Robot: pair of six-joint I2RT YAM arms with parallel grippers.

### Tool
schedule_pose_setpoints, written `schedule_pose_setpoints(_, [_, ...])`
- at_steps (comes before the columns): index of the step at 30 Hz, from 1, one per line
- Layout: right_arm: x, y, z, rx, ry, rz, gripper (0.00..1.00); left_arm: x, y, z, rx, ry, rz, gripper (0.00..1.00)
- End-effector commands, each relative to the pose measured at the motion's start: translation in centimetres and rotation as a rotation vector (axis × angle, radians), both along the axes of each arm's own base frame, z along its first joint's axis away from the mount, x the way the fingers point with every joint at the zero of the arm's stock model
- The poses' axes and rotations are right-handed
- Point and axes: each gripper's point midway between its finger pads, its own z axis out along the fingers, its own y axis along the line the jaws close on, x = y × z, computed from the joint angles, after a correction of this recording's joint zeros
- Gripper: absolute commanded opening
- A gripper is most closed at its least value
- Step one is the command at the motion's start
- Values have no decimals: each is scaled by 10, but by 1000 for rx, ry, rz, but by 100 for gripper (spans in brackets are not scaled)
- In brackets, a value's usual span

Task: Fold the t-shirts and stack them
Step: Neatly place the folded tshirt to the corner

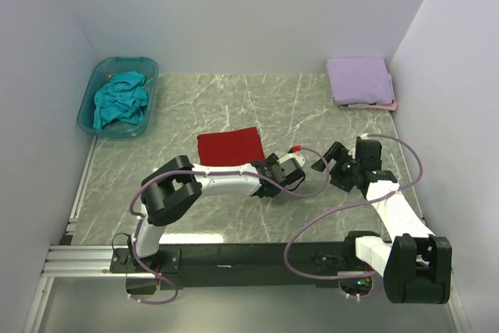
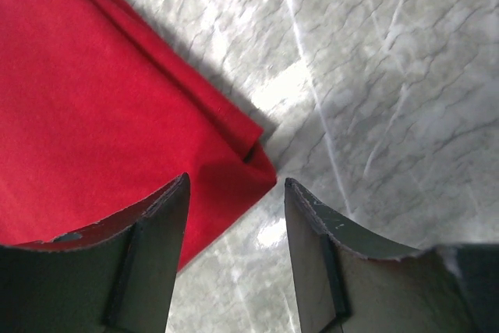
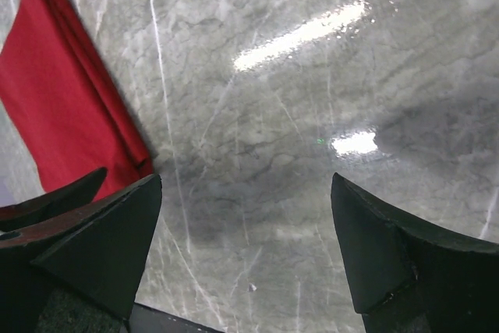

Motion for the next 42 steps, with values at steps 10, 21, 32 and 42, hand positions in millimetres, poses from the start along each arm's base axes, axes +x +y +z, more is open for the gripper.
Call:
schedule_pose_setpoints(10, [8,13,-3,75,-41,49,93,1,-11,-24,41,-4,-23,40])
schedule_pose_setpoints(21, [16,45,-7,274,-34,89,89,2,-6,5,-40,-52,-12,1])
schedule_pose_setpoints(32, [44,128,-31,480,56,199,90,-2,-5,61,-220,-89,-7,1])
schedule_pose_setpoints(42, [64,200,-40,543,136,309,87,-3,-6,60,-239,-81,-4,1])
